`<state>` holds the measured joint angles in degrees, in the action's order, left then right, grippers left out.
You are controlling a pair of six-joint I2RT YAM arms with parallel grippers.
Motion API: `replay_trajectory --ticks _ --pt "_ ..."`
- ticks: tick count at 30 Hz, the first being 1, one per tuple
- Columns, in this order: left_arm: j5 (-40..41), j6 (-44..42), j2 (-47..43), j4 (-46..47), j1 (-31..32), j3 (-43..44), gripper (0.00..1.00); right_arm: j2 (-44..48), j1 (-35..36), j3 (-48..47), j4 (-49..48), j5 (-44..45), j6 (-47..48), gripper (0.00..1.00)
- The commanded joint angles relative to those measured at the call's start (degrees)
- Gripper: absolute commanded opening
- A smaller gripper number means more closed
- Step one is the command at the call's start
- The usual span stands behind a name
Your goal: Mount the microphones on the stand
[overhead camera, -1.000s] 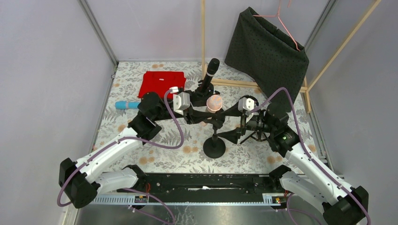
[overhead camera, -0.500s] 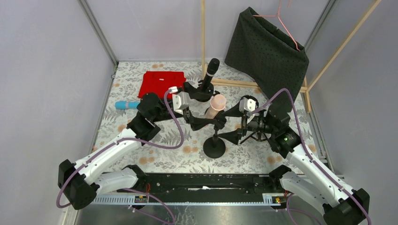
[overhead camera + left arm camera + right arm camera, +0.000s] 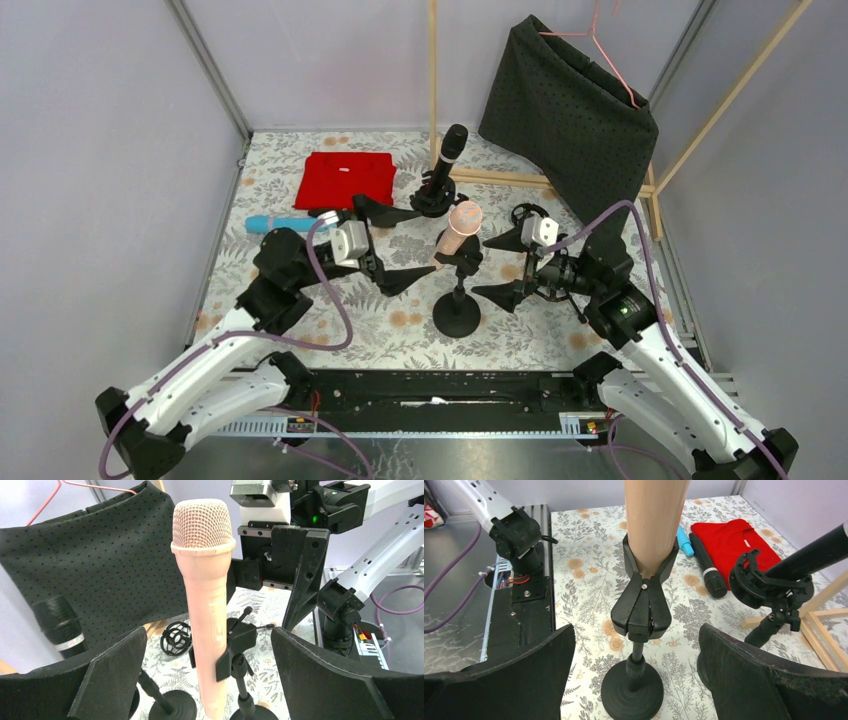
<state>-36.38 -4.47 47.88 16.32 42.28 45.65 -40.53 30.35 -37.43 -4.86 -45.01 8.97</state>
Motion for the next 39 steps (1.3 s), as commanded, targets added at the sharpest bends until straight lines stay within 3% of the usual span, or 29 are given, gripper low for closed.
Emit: replay_trajectory --ticks 1,6,13,18,26,34,39 --pt "5.11 -1.30 -5.66 -3.75 0.01 -2.78 0.99 2.26 -0.17 -2.06 1.79 4.53 0.64 1.00" --pt "8.80 0.43 -11.80 -8.34 0.07 -5.92 0.99 4.83 -0.20 -1.17 2.13 7.21 -1.49 1.00" --pt "16.34 12.27 -19.32 -9.20 0.01 -14.70 0.99 10.34 -0.13 2.24 7.07 16.33 -7.60 1.00" --pt "21.28 14.51 -24.61 -11.23 0.04 -18.45 0.99 15.50 -0.11 7.64 7.35 19.74 -14.49 1.00" --pt "22.76 10.00 -22.54 -19.21 0.00 -14.69 0.99 11.50 0.64 21.84 -19.26 16.14 -29.76 0.92" --pt "24.54 8.73 -24.88 -20.27 0.05 -15.83 0.99 -3.47 14.83 26.74 -35.91 26.41 -21.96 0.93" --pt "25.15 8.55 -25.42 -21.77 0.05 -15.98 0.99 -13.73 16.77 27.94 -47.42 28.43 -20.13 0.89"
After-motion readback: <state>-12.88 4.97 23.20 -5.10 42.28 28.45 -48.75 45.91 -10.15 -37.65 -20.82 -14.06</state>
